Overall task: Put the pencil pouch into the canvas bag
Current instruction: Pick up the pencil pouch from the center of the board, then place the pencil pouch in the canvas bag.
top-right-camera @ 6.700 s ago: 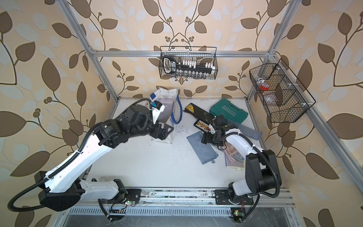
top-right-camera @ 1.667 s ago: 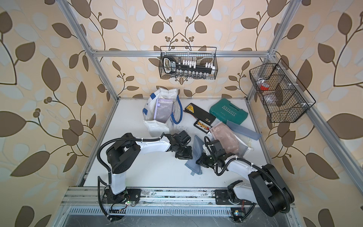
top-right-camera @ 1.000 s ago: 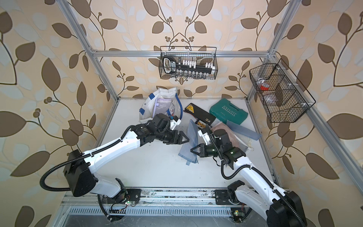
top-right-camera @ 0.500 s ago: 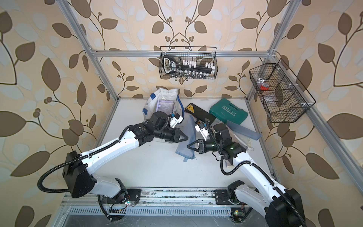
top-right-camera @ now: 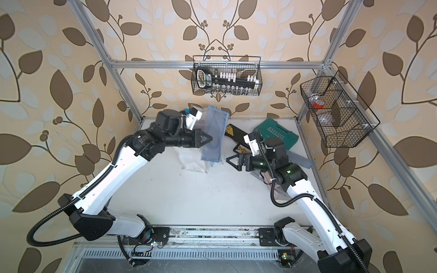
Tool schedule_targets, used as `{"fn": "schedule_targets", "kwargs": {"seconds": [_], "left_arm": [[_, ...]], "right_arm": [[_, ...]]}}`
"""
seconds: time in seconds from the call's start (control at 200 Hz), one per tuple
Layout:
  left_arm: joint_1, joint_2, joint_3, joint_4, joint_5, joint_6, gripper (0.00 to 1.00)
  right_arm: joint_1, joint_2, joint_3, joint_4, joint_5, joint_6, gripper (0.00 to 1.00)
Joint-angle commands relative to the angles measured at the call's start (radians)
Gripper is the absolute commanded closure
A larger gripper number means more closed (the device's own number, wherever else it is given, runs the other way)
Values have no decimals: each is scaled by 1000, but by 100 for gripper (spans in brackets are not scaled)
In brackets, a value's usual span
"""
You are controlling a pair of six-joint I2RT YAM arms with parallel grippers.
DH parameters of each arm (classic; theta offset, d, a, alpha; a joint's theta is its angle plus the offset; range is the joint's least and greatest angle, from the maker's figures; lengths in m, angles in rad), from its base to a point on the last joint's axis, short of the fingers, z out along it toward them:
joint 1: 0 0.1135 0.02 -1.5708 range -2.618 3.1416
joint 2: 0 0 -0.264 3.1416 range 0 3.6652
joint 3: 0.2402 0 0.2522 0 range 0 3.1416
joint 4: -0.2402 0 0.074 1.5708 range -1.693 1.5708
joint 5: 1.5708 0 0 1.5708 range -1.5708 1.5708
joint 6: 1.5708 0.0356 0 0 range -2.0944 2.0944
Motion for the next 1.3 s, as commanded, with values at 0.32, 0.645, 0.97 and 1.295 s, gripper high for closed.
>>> {"fn": "schedule_targets", "kwargs": {"seconds": [0.32,0.645,0.97,1.295], "left_arm": [[285,225,198,-11,7,168,100],[314,326,151,28,116,238,100],[342,378,68,24,117,244,100],[357,388,123,-61,2,274,33]], "right_arm": [[-250,156,180,-486,340,-194,0],[-364,167,109,-500,423,-212,0],[-433,180,-12,-371,413,-174,0],[-461,262,-15,-294,450,-176,0]]}}
